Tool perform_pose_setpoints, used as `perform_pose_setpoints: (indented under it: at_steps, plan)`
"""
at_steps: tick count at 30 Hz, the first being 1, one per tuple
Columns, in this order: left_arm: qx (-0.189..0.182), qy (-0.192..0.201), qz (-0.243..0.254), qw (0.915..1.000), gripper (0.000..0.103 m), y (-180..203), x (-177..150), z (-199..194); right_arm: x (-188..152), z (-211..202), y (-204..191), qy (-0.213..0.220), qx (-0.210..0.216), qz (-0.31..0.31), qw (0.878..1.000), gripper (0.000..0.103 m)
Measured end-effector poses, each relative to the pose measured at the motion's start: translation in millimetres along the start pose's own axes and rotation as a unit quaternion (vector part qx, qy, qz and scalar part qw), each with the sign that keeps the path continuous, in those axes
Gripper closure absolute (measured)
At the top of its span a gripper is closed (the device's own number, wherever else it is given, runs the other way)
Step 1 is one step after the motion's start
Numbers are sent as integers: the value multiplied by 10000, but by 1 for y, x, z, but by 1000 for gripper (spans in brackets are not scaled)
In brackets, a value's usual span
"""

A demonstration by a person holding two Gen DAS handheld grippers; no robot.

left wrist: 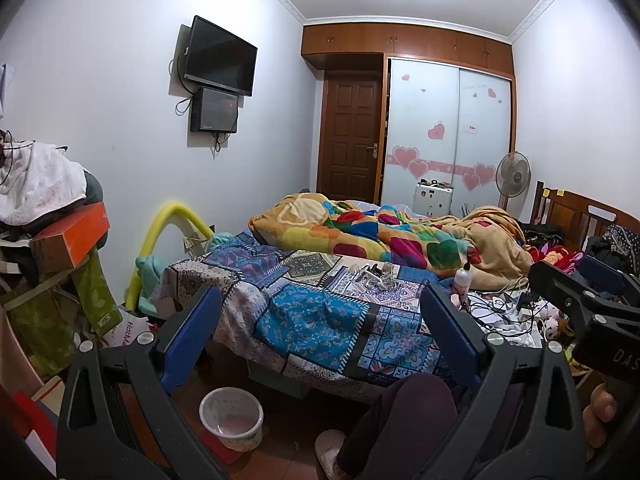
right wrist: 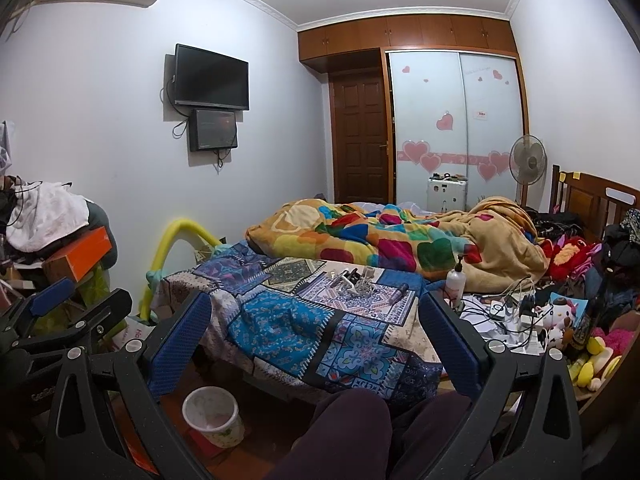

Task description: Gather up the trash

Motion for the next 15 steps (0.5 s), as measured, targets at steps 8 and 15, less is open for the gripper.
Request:
perform_pose_setpoints:
  at_steps: [8,15]
  plan:
    - [-11,-2,-5,10000,3,-1,0,0,0,0,0,-4,4,1,10000,0]
    - [-27,-13,-17,10000,3,-1,0,0,0,0,-1,-10,7,6,10000,0]
Point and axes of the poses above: each gripper's, at about its wrist camera, not at the fingertips, and z roughly the way its jaws point, y to its right, x to its top, the point moved 8 cm from there along z, roughly the way its jaws point, and after that the axes turned 10 degrees about -y, right-handed, at the moved point
